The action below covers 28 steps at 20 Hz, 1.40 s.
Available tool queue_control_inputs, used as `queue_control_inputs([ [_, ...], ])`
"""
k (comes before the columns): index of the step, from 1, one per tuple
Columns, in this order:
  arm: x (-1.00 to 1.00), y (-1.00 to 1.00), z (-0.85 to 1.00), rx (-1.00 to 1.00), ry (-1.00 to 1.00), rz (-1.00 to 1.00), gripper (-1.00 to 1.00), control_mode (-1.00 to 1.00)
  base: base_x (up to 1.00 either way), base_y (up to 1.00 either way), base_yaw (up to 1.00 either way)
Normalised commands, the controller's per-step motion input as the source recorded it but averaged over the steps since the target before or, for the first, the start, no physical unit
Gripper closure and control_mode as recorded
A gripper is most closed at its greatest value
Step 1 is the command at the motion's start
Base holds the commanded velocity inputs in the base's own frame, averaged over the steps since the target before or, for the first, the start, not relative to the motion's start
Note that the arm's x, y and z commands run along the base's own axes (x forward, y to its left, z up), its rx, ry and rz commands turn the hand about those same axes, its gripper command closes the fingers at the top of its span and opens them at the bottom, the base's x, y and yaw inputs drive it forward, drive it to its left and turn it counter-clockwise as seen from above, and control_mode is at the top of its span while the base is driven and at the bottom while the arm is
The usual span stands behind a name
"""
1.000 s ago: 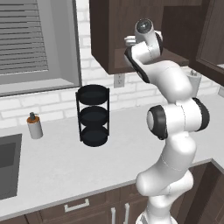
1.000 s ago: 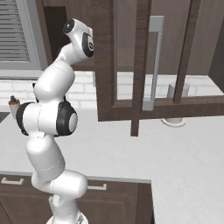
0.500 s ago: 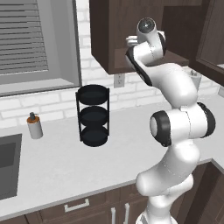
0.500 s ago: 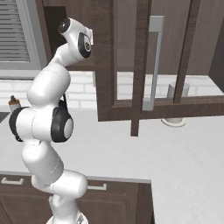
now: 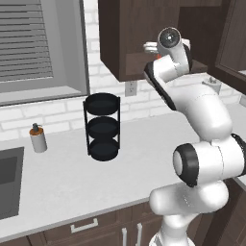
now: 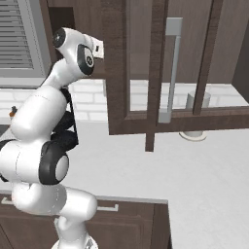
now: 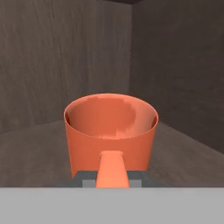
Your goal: Gather all objects into one cabinet and sort the glasses and bowls to opposite sides.
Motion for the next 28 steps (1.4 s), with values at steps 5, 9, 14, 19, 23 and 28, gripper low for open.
queue_control_inputs([
  [5,-0.73,0.0,0.0,0.0,-0.15,0.0,1.0,-1.0,0.0,0.0,0.0],
  [9,-0.7,0.0,0.01,0.0,-0.14,0.0,1.0,-1.0,0.0,0.0,0.0],
  [14,-0.55,0.0,0.05,0.0,-0.12,0.0,1.0,-1.0,0.0,0.0,0.0],
  [19,0.0,0.0,0.0,0.0,0.0,0.0,1.0,-1.0,0.0,0.0,0.0],
  [23,0.0,0.0,0.0,0.0,0.0,0.0,1.0,-1.0,0.0,0.0,0.0],
  [28,0.0,0.0,0.0,0.0,0.0,0.0,1.0,-1.0,0.0,0.0,0.0],
])
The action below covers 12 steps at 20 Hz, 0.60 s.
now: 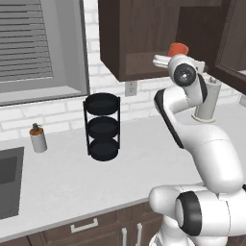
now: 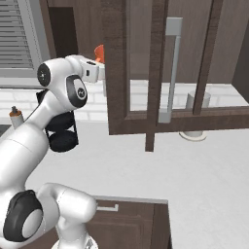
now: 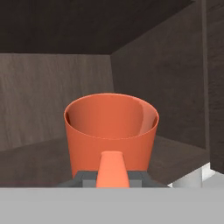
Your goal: Gather all objects into one cabinet and sort the glasses and bowls to opposite sides.
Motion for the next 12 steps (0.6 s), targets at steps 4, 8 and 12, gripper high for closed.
queue_control_inputs([
  [4,0.0,0.0,0.0,0.0,0.0,0.0,1.0,-1.0,0.0,0.0,0.0],
  [8,0.0,0.0,0.0,0.0,0.0,0.0,1.0,-1.0,0.0,0.0,0.0],
  [12,0.0,0.0,0.0,0.0,0.0,0.0,1.0,1.0,-0.07,0.0,0.0],
])
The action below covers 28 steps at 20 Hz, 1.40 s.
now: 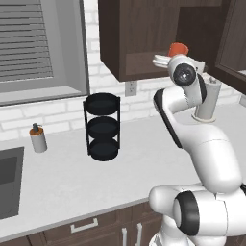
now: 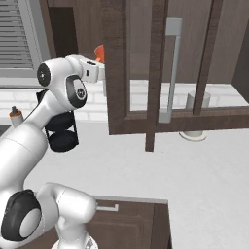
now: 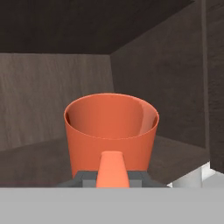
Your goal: Gather all objects into one cabinet and sort the glasses and bowls to opposite sides.
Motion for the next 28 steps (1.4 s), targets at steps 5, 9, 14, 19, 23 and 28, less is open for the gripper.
queue_control_inputs([
  [5,0.0,0.0,0.0,0.0,0.0,0.0,1.0,1.0,-0.48,0.0,0.0],
  [9,0.0,0.0,0.0,0.0,0.0,0.0,1.0,1.0,-0.66,0.0,0.0],
  [14,0.0,0.0,0.0,0.0,0.0,0.0,1.0,1.0,-0.61,0.01,0.0],
  [19,0.0,0.0,0.0,0.0,0.0,0.0,1.0,1.0,-0.32,0.3,-0.02],
  [23,0.0,0.0,0.0,0.0,0.0,0.0,1.0,1.0,-0.2,0.39,-0.05],
  [28,0.0,0.0,0.0,0.0,0.0,0.0,1.0,1.0,-0.19,0.39,-0.06],
])
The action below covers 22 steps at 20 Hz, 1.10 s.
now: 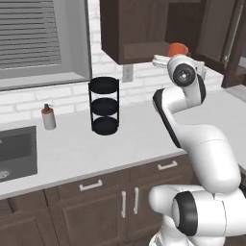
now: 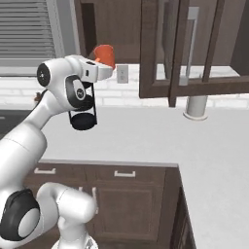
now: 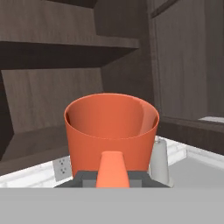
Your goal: Gather all objects into one cabinet and sort the glasses and bowls to opposite sides.
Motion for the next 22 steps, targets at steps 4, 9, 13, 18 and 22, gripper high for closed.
queue_control_inputs([
  [4,0.0,0.0,0.0,0.0,0.0,0.0,1.0,1.0,-0.23,0.34,-0.14],
  [9,0.0,0.0,0.0,0.0,0.0,0.0,1.0,1.0,-0.26,0.26,-0.23],
  [13,0.0,0.0,0.0,0.0,0.0,0.0,1.0,1.0,-0.31,0.2,-0.24],
  [18,0.0,0.0,0.0,0.0,0.0,0.0,1.0,1.0,-0.27,0.21,-0.22],
  [22,0.0,0.0,0.0,0.0,0.0,0.0,1.0,1.0,-0.16,0.22,-0.17],
])
